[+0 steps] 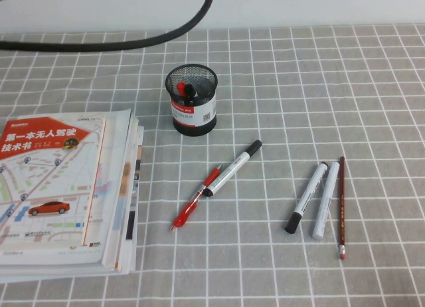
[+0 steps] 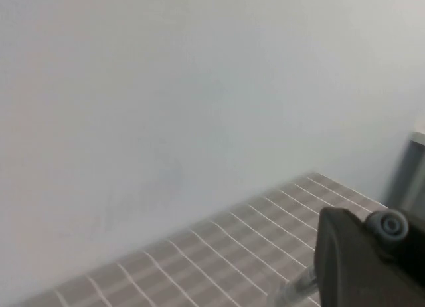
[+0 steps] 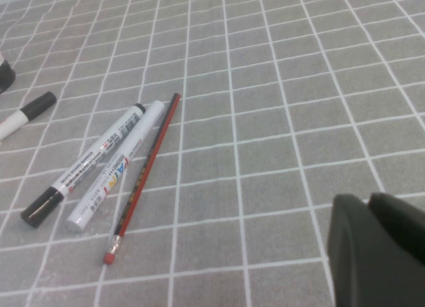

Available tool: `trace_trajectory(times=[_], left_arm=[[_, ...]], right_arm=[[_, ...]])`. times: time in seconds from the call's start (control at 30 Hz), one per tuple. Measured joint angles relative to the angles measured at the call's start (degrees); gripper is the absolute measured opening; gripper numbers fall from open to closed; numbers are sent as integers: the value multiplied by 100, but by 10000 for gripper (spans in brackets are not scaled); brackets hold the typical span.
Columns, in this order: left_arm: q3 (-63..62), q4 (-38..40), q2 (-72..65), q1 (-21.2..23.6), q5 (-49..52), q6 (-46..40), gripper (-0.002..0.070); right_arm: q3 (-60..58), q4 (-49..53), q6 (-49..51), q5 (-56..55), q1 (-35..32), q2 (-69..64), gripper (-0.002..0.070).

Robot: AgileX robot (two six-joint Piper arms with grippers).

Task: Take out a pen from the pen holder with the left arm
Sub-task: 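Take a marker out of the pen holder and lay it on the table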

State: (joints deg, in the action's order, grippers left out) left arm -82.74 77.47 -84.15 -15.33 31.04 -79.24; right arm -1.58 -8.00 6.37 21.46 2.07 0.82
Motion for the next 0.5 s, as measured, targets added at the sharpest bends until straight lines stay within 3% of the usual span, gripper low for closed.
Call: trace_trajectory(times=[0.2,0.33,0.5], left_arm=[[0,-2068,315,0,1855,2602,53],[0,-2708,290,-60,2614,3248,53],[0,-3220,87,-725,2894,3685,53]], right_arm=[[0,0,0,0,0,0,-13],[0,0,0,0,0,0,-13],[0,0,0,0,0,0,-13]])
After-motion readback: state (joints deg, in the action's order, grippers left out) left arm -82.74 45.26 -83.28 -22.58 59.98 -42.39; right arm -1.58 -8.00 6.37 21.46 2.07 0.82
